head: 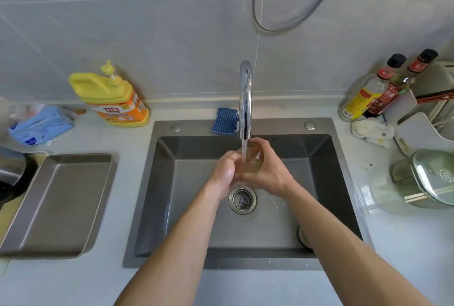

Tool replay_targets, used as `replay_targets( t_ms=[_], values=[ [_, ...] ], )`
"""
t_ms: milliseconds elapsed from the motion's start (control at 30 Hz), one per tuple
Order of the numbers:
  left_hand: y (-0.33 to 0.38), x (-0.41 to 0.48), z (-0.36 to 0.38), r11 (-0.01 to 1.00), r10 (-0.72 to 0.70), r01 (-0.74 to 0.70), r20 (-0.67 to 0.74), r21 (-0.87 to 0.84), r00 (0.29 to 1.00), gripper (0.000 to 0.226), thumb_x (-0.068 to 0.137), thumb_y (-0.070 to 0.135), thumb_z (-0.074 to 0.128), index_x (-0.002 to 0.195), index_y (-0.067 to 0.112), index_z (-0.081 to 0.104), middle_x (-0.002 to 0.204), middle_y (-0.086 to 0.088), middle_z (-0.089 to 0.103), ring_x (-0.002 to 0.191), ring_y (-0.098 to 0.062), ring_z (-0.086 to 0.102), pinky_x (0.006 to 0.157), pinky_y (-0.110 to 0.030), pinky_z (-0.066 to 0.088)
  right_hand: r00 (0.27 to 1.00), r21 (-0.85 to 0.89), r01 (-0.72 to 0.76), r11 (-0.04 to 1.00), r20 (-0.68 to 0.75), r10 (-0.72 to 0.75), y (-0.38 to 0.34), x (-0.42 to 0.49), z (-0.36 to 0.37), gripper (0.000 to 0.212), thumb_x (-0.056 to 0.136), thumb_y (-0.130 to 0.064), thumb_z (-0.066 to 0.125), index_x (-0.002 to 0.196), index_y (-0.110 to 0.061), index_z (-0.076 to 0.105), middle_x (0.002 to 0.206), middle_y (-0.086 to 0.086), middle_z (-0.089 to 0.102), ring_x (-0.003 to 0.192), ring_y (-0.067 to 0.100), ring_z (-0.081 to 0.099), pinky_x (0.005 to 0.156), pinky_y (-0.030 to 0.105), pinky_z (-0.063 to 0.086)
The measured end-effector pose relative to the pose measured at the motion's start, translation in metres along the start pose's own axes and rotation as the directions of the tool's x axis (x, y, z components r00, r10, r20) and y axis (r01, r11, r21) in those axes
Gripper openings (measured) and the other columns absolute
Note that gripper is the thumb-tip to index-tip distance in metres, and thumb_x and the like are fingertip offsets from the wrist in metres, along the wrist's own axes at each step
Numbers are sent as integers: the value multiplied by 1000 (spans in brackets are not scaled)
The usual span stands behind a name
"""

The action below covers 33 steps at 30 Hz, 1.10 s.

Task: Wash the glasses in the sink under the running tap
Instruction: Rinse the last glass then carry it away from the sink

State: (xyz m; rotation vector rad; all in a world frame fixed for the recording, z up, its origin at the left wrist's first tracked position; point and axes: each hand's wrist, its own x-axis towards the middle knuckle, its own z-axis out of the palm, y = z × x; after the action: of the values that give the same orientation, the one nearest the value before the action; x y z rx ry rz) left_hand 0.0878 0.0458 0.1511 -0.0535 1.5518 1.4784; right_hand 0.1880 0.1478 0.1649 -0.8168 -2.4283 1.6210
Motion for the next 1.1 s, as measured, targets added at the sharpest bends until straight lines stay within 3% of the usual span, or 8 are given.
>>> replay_targets(
  t_ms=[100, 233, 367, 500, 700, 833, 933, 1100],
  values=[
    [1, -11, 4, 993, -26, 32, 52, -117, 998, 56, 104, 54, 34, 105, 16, 75, 88, -5, 76, 77, -18, 72, 65, -31, 53, 978, 251, -182, 951, -57, 202, -6, 0, 20, 87, 70, -63, 86, 135, -36, 36, 126, 7, 61, 102, 23, 72, 74, 42, 66],
    [-12, -15, -2, 985, 99, -90, 54, -145, 994, 82, 82, 75, 69, 127, 7, 67, 122, -23, 73, 113, -41, 71, 89, -51, 58, 962, 241, -235, 942, -79, 261, -7, 7, 37, 69, 77, -96, 31, 118, -42, 39, 130, 6, 57, 115, 25, 63, 97, 53, 56],
    [-4, -17, -11, 969, 62, -45, 59, -244, 996, 77, 78, 62, 77, 126, 1, 70, 122, -22, 73, 110, -38, 73, 79, -43, 63, 958, 349, -226, 910, -90, 272, -2, 5, 37, 87, 66, -97, 52, 123, -32, 54, 127, 5, 58, 115, 17, 63, 100, 44, 56],
    [-1, -20, -11, 958, -78, 127, 192, -256, 978, 67, 94, 71, 53, 121, 14, 74, 115, -13, 76, 104, -30, 73, 95, -47, 55, 953, 301, -197, 933, -163, 254, 2, 3, 31, 52, 82, -72, 68, 106, -26, 64, 117, -1, 51, 109, 13, 60, 94, 35, 54],
    [-8, -21, -4, 931, -146, 204, 202, -304, 968, 51, 100, 53, 56, 122, 12, 76, 120, -11, 75, 103, -26, 72, 100, -42, 53, 891, 224, -209, 952, -357, 280, -5, 8, 20, 66, 89, -61, 64, 66, 0, 52, 58, 3, 55, 55, 16, 50, 57, 34, 44],
    [-12, -8, -3, 927, -94, 88, 1, -364, 996, 54, 89, 50, 69, 119, 6, 73, 103, -13, 79, 93, -26, 77, 89, -39, 59, 991, 96, -127, 987, -34, 131, -3, 2, 24, 43, 97, -55, 51, 96, -20, 76, 89, -2, 78, 88, 22, 74, 87, 46, 59],
    [-7, -7, -9, 936, -164, 131, -76, -325, 984, 59, 93, 58, 65, 120, 6, 73, 105, -16, 80, 92, -29, 79, 81, -41, 62, 913, -160, 16, 987, 404, 51, 2, -4, 12, 40, 97, -50, 60, 132, -31, 69, 123, -4, 74, 117, 22, 68, 110, 35, 47],
    [-7, -9, -8, 918, -229, 202, -40, -342, 973, 56, 99, 60, 55, 99, 9, 77, 91, -14, 80, 76, -26, 78, 73, -39, 61, 931, -451, 209, 868, 364, -35, -1, -5, 9, 44, 103, -36, 60, 142, -17, 58, 140, 1, 65, 139, 17, 50, 119, 22, 21]
  ],
)
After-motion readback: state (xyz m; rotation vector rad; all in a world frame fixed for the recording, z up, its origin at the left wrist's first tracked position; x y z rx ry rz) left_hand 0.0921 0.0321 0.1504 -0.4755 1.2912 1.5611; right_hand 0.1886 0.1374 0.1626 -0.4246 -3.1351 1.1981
